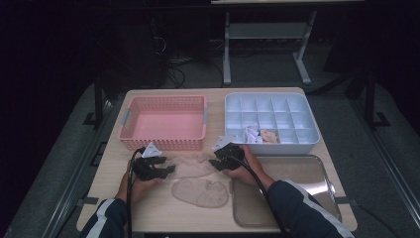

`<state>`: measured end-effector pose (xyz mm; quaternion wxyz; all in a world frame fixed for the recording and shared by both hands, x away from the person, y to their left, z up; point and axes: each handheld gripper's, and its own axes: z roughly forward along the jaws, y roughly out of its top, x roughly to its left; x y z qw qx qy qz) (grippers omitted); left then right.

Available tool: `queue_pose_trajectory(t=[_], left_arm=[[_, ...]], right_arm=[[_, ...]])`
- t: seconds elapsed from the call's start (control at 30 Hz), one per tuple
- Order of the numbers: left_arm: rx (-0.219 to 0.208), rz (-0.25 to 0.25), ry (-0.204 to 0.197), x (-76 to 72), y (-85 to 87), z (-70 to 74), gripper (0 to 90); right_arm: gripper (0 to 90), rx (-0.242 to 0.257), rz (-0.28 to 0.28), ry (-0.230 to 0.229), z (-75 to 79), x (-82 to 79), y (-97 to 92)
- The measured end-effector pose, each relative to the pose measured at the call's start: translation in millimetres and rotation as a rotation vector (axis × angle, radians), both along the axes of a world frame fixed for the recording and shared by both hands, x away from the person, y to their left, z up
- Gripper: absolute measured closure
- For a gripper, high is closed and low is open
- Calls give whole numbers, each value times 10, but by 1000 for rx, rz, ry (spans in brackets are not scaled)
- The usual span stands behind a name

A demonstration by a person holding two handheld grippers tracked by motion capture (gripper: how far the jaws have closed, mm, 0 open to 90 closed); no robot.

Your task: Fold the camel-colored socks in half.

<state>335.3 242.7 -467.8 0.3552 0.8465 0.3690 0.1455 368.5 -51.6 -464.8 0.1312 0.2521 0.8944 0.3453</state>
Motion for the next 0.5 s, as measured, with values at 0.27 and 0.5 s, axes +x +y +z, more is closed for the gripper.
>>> queue_pose_trajectory(t=[0.27, 0.5], left_arm=[[-48, -33, 46, -2, 49, 13, 779], [-60, -62, 67, -19, 49, 41, 868]], right_arm=[[819, 40, 51, 80, -4, -14, -2], [868, 50, 60, 85, 38, -50, -27]])
